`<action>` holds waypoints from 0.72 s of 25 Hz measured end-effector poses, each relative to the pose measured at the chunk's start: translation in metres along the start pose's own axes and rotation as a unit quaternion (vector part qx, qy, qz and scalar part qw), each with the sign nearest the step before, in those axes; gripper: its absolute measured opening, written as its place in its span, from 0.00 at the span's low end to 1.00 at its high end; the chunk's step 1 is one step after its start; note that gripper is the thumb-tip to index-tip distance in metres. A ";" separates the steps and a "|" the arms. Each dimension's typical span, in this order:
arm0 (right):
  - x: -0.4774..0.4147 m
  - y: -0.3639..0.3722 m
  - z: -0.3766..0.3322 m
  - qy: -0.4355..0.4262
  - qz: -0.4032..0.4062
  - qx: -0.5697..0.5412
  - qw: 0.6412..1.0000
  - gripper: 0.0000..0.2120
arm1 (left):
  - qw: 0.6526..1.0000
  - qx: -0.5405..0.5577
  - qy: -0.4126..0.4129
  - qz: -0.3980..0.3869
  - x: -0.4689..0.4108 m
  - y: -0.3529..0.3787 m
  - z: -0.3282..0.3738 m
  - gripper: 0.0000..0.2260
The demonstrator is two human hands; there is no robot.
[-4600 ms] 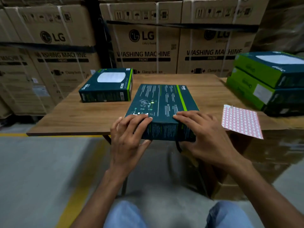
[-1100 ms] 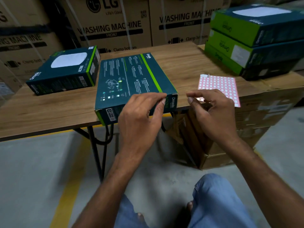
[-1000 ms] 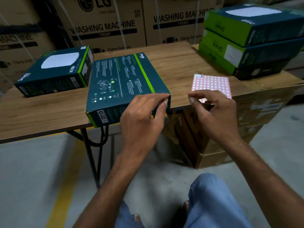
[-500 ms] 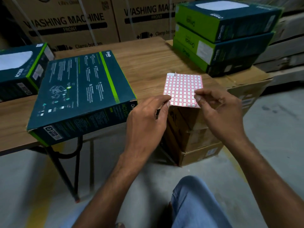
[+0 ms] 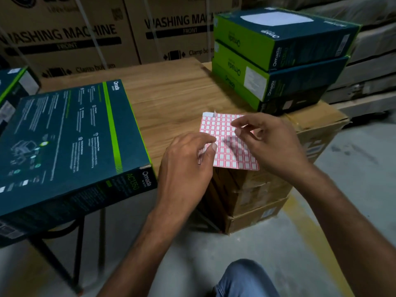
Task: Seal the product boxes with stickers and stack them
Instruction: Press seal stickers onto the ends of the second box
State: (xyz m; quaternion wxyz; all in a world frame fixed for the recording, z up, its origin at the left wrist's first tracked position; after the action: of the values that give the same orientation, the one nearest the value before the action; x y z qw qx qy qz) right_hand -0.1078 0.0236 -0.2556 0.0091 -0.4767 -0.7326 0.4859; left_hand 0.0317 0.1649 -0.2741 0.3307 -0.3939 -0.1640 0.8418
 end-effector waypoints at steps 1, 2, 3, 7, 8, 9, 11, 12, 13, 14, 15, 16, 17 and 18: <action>-0.014 0.001 0.001 -0.005 -0.009 0.008 1.000 0.08 | 1.000 -0.003 -0.011 -0.007 -0.008 0.003 -0.002 0.08; -0.030 0.004 0.002 -0.012 -0.019 0.021 1.000 0.08 | 1.000 -0.010 -0.021 -0.012 -0.016 0.007 -0.005 0.09; -0.043 0.008 0.004 -0.023 -0.032 0.038 0.998 0.09 | 0.999 -0.020 -0.025 -0.017 -0.023 0.010 -0.007 0.10; -0.092 0.028 0.008 -0.100 -0.082 0.104 0.986 0.13 | 0.995 -0.070 -0.024 -0.073 -0.045 0.026 -0.007 0.17; -0.100 0.033 0.008 -0.121 -0.099 0.117 0.981 0.14 | 0.991 -0.087 -0.024 -0.098 -0.048 0.030 -0.007 0.18; -0.106 0.038 0.008 -0.143 -0.117 0.127 0.975 0.14 | 0.988 -0.101 -0.025 -0.118 -0.050 0.032 -0.007 0.19; -0.114 0.048 0.008 -0.178 -0.144 0.140 0.963 0.14 | 0.984 -0.112 -0.025 -0.138 -0.052 0.035 -0.009 0.20; -0.117 0.052 0.009 -0.188 -0.152 0.142 0.960 0.13 | 0.983 -0.113 -0.027 -0.144 -0.052 0.035 -0.010 0.19; -0.118 0.055 0.009 -0.197 -0.155 0.144 0.957 0.12 | 0.982 -0.115 -0.031 -0.148 -0.052 0.035 -0.011 0.20; -0.119 0.057 0.008 -0.203 -0.154 0.144 0.956 0.11 | 0.981 -0.116 -0.035 -0.153 -0.053 0.035 -0.012 0.20; -0.120 0.059 0.009 -0.207 -0.150 0.142 0.956 0.10 | 0.980 -0.115 -0.037 -0.157 -0.053 0.035 -0.013 0.20; -0.121 0.060 0.008 -0.211 -0.146 0.141 0.956 0.09 | 0.980 -0.115 -0.037 -0.158 -0.052 0.035 -0.013 0.20; -0.122 0.060 0.007 -0.213 -0.141 0.140 0.957 0.07 | 0.980 -0.114 -0.037 -0.159 -0.052 0.035 -0.013 0.20; -0.122 0.061 0.006 -0.214 -0.138 0.141 0.957 0.06 | 0.980 -0.113 -0.036 -0.158 -0.052 0.035 -0.013 0.20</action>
State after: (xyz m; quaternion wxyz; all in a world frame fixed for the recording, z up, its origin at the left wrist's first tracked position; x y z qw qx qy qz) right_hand -0.0022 -0.0622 -0.2477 -0.0140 -0.2494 -0.7003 0.6687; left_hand 0.0513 0.1044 -0.2725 0.4071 -0.3668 -0.3300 0.7686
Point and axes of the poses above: each hand's wrist, its own x-axis away from the middle knuckle, its own y-axis out of the palm, z = x × y, the point moved 4 cm from there along -x, towards the middle knuckle, and after that the axes turned 6 degrees about x, right-handed, at the moved point
